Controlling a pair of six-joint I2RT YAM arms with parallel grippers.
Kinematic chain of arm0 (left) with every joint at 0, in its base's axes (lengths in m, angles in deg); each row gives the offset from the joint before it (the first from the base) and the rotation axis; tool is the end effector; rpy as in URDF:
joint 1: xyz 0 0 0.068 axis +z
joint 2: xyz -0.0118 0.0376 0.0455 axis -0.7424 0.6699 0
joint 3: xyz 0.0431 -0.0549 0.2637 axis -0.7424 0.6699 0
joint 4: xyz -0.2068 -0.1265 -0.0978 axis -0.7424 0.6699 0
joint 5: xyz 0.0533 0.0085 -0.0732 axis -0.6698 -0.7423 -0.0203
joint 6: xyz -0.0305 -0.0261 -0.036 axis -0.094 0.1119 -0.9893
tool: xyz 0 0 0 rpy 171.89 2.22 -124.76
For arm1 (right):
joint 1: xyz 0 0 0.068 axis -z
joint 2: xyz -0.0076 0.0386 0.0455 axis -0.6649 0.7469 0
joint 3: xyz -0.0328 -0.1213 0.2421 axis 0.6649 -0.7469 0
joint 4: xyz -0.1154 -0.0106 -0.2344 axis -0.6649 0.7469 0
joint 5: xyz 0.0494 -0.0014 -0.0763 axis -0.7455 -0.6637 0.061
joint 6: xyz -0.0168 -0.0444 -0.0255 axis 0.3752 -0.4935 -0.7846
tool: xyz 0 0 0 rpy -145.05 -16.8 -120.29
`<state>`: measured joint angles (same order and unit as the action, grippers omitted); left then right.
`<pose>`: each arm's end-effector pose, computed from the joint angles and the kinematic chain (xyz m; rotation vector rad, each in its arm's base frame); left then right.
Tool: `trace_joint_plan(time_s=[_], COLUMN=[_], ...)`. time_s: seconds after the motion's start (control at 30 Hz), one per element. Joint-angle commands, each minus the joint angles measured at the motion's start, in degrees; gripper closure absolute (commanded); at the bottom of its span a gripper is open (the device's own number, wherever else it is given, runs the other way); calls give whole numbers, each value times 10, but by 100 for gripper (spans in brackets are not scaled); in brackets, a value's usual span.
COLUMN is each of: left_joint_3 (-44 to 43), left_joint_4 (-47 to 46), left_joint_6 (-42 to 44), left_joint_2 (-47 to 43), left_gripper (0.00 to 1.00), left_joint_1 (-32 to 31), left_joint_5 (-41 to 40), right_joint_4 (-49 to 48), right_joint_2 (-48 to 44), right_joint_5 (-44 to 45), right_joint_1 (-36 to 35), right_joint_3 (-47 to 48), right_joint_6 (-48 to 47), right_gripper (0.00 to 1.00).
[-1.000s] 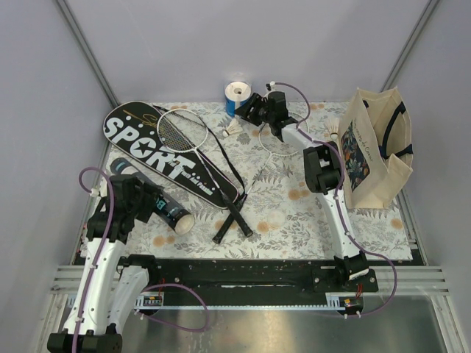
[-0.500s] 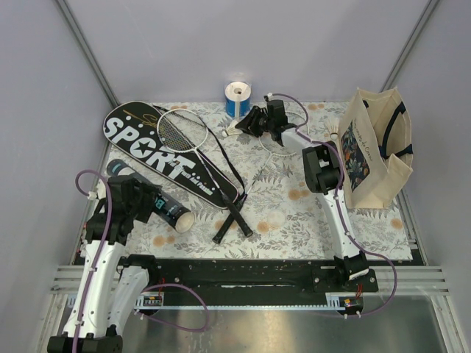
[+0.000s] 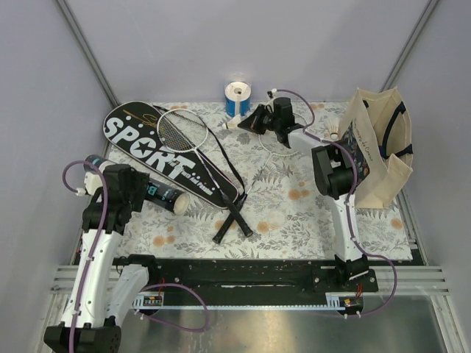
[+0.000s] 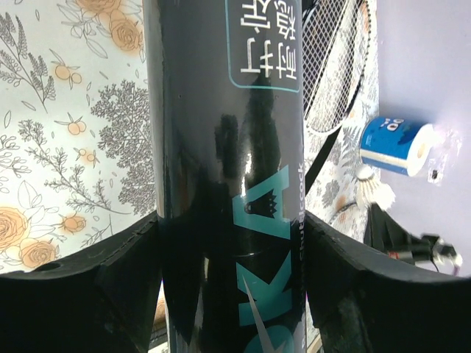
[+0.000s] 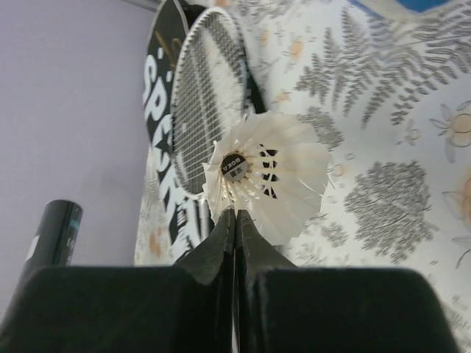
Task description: Pack up the badminton gear
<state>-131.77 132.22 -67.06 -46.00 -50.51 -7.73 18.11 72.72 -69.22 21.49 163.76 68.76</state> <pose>0.1372 0.0038 0.3026 -1.4718 1.7908 -0.3667 0.5135 0.2084 0.1603 0.0852 2.1005 1.2661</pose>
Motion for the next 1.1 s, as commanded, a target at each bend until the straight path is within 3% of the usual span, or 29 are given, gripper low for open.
trace_joint_plan(time_s=[0.0,0.33,0.6,0.83,1.07], left_joint_3=[-52,-76,-111,-102,-96], left_joint_4=[-39,-20,26,64,85], left_joint_6=[-15,-55,-109,-137,-158], left_joint_2=[36,93,135,132,128], left_gripper=[78,78,79,80,80], left_joint_1=[3,12,13,13,13], left_joint_5=[-45,-27,41,63,79], right_joint_4=[-88,-206,-172,-230,-237], right_joint_2=[-148,-484,-711,-771,-739], right_joint_5=[-23,0,158,257,302], right_joint_1=[-2,-26,-204,-322,-400], right_joint_3=[-68,-442,-621,-680,-654], right_joint_6=[-6,-36,-186,-275,-354], right_gripper=[100,100,100,100,100])
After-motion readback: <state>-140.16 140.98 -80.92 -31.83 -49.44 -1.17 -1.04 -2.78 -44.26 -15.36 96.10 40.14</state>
